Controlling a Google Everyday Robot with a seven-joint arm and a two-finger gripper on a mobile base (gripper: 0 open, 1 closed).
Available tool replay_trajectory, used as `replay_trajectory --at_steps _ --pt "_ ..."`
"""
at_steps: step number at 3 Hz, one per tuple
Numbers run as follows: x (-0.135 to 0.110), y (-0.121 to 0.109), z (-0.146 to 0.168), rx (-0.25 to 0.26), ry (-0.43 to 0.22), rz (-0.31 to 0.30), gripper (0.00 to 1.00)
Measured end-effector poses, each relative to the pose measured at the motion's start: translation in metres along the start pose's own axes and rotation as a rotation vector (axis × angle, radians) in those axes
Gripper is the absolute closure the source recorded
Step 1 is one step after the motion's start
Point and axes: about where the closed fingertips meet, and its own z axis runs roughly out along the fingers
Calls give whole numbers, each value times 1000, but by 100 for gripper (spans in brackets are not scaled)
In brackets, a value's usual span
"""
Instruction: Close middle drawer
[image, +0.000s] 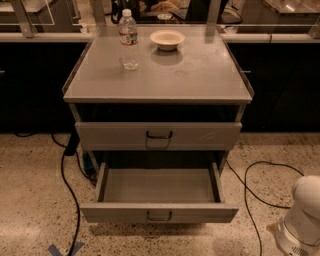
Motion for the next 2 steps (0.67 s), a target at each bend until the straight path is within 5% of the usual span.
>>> replay_trajectory --at_steps 2 --pt "-14 20 41 -81 54 -78 0"
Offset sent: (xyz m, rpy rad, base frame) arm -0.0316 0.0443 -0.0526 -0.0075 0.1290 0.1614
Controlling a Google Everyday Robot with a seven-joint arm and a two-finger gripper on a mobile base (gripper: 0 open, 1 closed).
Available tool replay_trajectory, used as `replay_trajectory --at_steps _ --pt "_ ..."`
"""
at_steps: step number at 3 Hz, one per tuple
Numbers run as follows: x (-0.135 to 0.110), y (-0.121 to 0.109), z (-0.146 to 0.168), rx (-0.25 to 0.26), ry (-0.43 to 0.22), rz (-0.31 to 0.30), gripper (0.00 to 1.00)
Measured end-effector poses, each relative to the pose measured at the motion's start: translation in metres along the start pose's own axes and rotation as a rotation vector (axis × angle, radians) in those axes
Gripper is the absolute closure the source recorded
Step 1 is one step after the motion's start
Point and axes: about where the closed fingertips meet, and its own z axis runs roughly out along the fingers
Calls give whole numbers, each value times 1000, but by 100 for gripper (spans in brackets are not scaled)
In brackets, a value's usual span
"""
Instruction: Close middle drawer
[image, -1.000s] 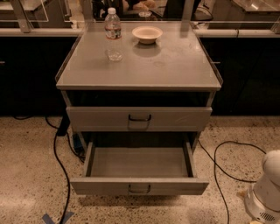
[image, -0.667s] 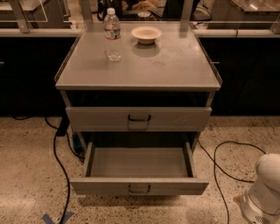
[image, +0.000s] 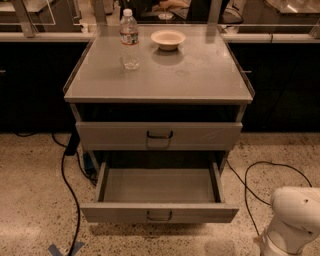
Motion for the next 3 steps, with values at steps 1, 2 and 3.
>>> replay_trajectory --at_steps 1,2,3 --pt "-8 4 9 -14 31 -27 0" --pt "-8 5 13 -19 35 -27 0" --pt "-29 27 64 -14 56 -77 0"
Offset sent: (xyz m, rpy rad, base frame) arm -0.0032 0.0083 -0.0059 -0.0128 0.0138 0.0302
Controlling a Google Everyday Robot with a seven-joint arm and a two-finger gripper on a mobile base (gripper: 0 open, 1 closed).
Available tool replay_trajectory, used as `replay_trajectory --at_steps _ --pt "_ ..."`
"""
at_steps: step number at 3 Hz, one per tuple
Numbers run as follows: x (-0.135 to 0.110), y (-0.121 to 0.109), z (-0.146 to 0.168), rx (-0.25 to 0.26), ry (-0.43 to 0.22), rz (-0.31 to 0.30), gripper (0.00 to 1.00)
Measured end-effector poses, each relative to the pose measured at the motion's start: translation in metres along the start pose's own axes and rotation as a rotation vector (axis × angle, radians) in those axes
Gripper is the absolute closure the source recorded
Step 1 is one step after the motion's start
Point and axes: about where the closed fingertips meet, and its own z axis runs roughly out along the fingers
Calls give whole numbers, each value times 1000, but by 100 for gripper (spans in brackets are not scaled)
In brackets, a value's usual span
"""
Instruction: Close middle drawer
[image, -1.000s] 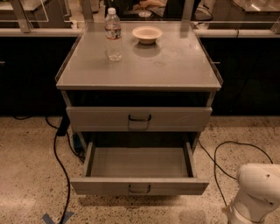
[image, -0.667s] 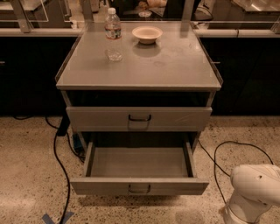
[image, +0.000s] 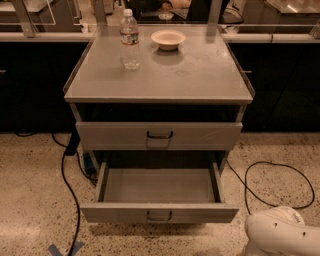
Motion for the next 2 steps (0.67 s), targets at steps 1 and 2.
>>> replay_trajectory --at_steps 1,2 --pt "0 0 0 5 -3 1 0" --pt "-3 -1 6 84 -46 21 0"
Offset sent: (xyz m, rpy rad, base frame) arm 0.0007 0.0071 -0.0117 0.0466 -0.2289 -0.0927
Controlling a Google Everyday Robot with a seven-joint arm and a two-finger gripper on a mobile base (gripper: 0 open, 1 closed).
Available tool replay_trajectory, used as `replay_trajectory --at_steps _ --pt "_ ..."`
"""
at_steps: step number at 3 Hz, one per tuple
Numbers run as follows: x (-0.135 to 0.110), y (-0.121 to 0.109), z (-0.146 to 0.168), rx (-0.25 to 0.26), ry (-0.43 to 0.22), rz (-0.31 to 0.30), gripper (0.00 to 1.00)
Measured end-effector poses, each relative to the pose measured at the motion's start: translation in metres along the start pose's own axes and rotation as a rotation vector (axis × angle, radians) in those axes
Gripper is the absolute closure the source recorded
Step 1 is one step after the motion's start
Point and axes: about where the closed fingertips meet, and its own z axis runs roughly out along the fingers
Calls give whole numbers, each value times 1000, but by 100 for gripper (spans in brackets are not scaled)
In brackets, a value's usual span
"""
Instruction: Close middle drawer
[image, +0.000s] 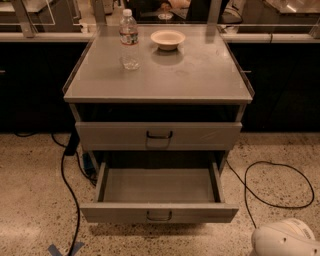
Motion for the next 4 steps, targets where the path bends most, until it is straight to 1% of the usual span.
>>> replay_trajectory --at_steps 1,2,3,4 --pt "-5 0 4 130 -42 32 0" --pt "-10 -7 -1 303 -102 111 0" --pt "-13 -10 0 308 -114 132 0" --pt "-15 -12 7 284 -124 128 0"
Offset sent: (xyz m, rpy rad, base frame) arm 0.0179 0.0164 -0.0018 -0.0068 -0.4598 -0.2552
